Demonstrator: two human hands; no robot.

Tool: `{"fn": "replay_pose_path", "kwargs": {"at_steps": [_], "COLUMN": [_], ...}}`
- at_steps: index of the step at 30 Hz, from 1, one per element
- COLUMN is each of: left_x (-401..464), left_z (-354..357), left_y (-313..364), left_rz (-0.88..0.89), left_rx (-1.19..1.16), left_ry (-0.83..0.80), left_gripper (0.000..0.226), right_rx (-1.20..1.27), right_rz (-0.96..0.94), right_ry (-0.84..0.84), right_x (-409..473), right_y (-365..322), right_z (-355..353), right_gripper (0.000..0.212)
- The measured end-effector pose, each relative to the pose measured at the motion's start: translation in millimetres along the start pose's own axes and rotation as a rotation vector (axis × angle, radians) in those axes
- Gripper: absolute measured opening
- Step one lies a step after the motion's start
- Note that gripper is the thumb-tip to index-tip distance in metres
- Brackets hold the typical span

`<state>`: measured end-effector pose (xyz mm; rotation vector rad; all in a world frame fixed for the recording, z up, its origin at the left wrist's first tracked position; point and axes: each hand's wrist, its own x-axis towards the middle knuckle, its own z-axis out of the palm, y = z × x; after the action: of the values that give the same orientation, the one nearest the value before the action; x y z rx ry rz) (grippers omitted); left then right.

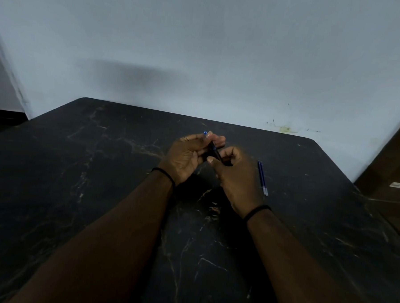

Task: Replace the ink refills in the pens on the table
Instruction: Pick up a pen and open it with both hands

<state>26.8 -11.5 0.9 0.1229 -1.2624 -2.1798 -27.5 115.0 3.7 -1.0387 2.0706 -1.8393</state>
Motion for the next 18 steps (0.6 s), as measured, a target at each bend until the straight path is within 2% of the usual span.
{"fn": "replay_pose_path", "kwargs": {"at_steps": [3, 6, 8, 11, 18], "left_x": [0.4, 0.7, 1.5, 2.3, 3.0], "left_z": [-2.1, -3.5, -5.6, -8.5, -8.4], "left_y": [1.5, 0.6, -0.4, -0.3, -0.5], "left_rz": [0.009, 0.005, 0.004, 0.011, 0.010], "left_rx": [-0.008, 0.016, 0.014, -0.019, 0.014], "left_ry": [0.005, 0.011, 0.017, 0.014, 0.017], "left_gripper": [0.015, 0.018, 0.014, 0.016, 0.018], "right_rx": [-0.041, -0.148, -0.133, -0.028, 0.016], "right_rz": [0.032, 0.029, 0.010, 0.003, -0.005], "right_ry": [-0.004, -0.027, -0.029, -0.020, -0.025], "right_x": [1.8, 2.3, 1.2, -0.5, -1.1], "right_y": [-0.5, 0.8, -0.1, -0.2, -0.1], "right_z": [2.6, 2.5, 1.4, -0.9, -0.1], "right_gripper": [0.020, 0.038, 0.031, 0.007, 0.016]}}
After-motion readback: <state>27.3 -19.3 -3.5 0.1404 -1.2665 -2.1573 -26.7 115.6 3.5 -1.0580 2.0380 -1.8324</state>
